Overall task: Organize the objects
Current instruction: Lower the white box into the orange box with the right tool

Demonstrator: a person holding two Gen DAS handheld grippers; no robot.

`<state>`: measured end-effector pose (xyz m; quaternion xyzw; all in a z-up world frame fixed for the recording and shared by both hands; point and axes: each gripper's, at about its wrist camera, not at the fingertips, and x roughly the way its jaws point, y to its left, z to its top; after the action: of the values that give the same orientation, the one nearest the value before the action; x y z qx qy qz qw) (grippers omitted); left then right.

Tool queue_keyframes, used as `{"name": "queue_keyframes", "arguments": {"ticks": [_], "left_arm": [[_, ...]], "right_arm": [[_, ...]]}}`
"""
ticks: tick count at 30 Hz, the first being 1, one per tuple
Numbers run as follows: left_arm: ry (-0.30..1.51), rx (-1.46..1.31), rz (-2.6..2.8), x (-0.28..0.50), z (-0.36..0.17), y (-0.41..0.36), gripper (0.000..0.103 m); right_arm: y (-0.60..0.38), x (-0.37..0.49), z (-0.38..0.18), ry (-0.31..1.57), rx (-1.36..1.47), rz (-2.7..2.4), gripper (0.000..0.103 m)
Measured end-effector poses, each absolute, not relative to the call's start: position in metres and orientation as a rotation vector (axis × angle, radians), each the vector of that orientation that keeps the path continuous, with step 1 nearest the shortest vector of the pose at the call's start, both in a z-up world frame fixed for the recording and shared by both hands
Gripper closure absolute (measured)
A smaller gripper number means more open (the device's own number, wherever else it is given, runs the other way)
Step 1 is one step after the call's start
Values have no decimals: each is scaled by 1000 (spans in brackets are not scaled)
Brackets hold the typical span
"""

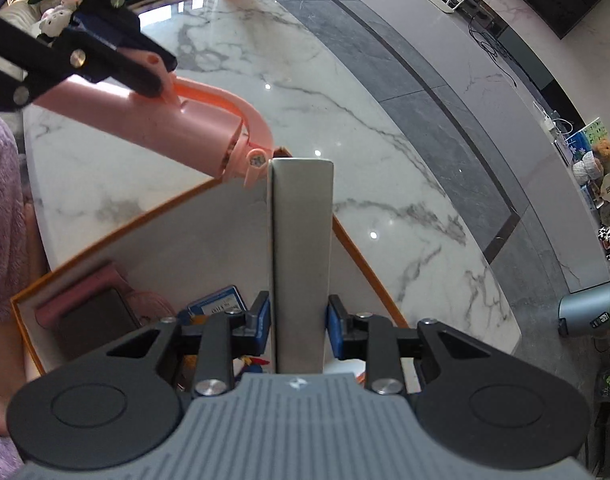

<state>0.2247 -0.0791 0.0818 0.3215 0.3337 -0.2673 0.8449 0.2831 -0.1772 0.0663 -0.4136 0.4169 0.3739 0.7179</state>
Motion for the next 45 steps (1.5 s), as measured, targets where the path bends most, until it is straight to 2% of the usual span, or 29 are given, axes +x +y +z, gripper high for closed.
{"name": "queue_keyframes", "arguments": {"ticks": [14,19,24,35,38,39,45], "left_arm": [[779,722,-524,256,56,-79,95],[787,720,-528,259,52,-80,95],[787,715,-534,259,50,-81,95],[776,706,-534,256,52,-86,95],[774,709,-539,255,52,-88,95],[771,711,-544,254,52,-89,95],[739,755,-601,250,53,-110,95]], "right_arm": [[-144,283,-20,946,-1269,1133,73],[-134,293,-40,988,-1329,1201,72],[-131,291,-54,935,-1366,1270,72],[-138,309,-36,860,-1331,1095,68],[-143,310,-38,847,-1344,1025,71],[-145,310,-38,850,-1342,1020,76],[-169,300,-17,848,-1297,1014,76]]}}
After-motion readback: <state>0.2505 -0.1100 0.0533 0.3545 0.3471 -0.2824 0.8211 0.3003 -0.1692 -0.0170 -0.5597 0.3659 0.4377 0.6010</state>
